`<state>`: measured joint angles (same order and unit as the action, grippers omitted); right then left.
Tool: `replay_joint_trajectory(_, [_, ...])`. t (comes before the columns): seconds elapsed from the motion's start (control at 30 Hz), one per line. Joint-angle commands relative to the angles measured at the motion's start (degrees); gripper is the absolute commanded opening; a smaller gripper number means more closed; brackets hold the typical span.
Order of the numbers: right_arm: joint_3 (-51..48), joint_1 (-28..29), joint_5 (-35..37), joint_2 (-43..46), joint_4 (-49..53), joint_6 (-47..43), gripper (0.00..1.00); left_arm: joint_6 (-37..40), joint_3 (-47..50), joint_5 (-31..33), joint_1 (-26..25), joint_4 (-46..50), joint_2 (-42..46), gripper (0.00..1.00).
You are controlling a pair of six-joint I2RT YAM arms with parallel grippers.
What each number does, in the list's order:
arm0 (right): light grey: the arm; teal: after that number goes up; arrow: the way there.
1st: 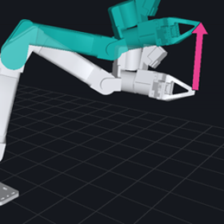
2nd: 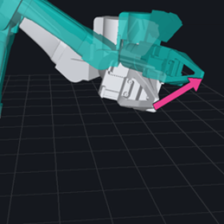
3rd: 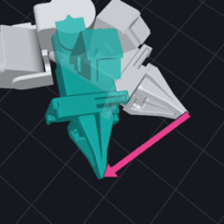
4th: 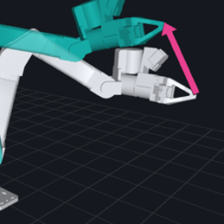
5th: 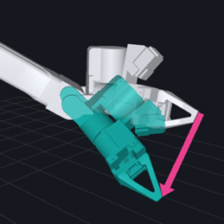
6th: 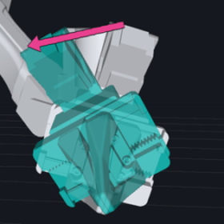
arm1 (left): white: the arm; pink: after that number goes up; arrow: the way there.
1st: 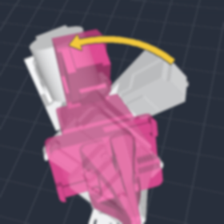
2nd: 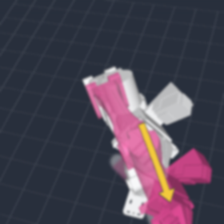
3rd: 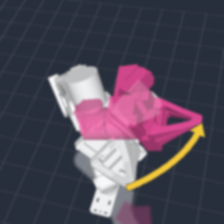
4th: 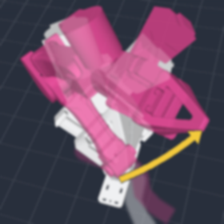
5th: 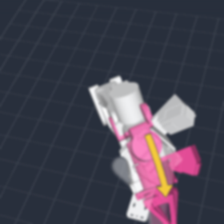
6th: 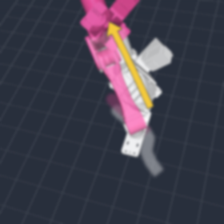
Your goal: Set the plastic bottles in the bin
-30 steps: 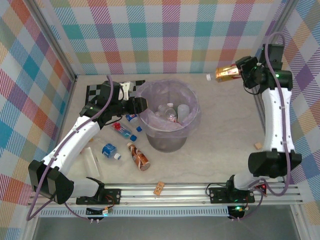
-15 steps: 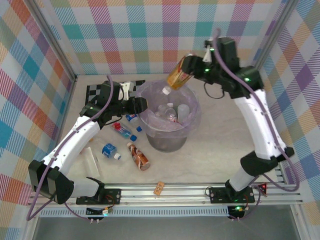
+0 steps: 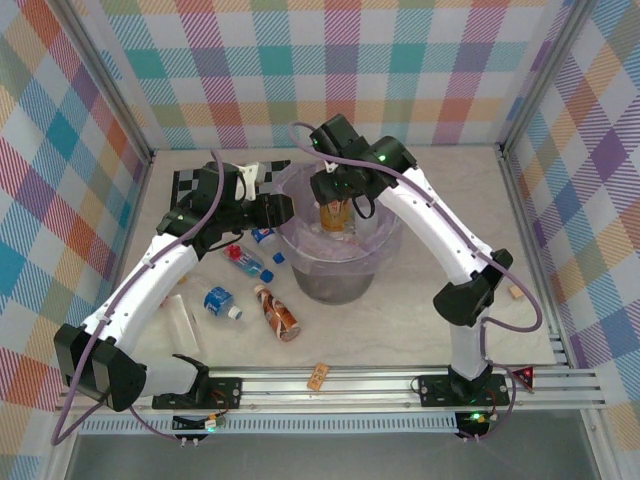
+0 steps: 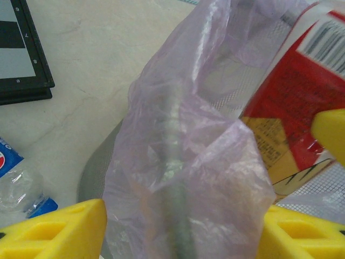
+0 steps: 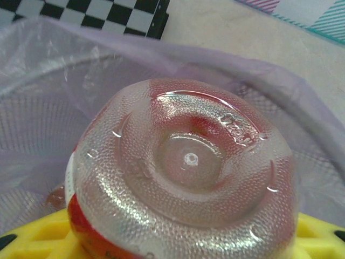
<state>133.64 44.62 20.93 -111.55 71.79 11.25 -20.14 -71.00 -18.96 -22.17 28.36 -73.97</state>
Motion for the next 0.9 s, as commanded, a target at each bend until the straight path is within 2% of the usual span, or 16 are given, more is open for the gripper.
replay_joint_trajectory(0.0, [0.05, -0.19, 2.51, -1.69, 3.12, -4.23, 0.50, -0.41, -0.51, 0.06, 0.65, 0.06, 1.04, 0.64])
replay_joint_trajectory(0.1, [-1.12, 0.00, 2.91, -2.65, 2.57, -4.62, 0.50, -0.41, -0.45, 0.05, 0.64, 0.04, 0.83, 0.64])
replay_joint_trajectory(0.4, [8.83, 2.57, 3.61, 2.02, 2.68, -7.75, 0.51, -0.42, -0.45, 0.15, 0.71, -0.17, 0.42, 0.64])
replay_joint_trajectory(0.73, [0.13, 3.13, 10.51, 7.09, 4.49, -10.61, 0.54, -0.73, -0.16, -0.29, 0.64, -0.99, -0.04, 0.64])
replay_joint_trajectory(0.87, [-1.04, 3.13, 9.77, 5.40, 5.38, -10.85, 0.55, -0.60, -0.13, -0.11, 0.68, -0.63, 0.23, 0.64])
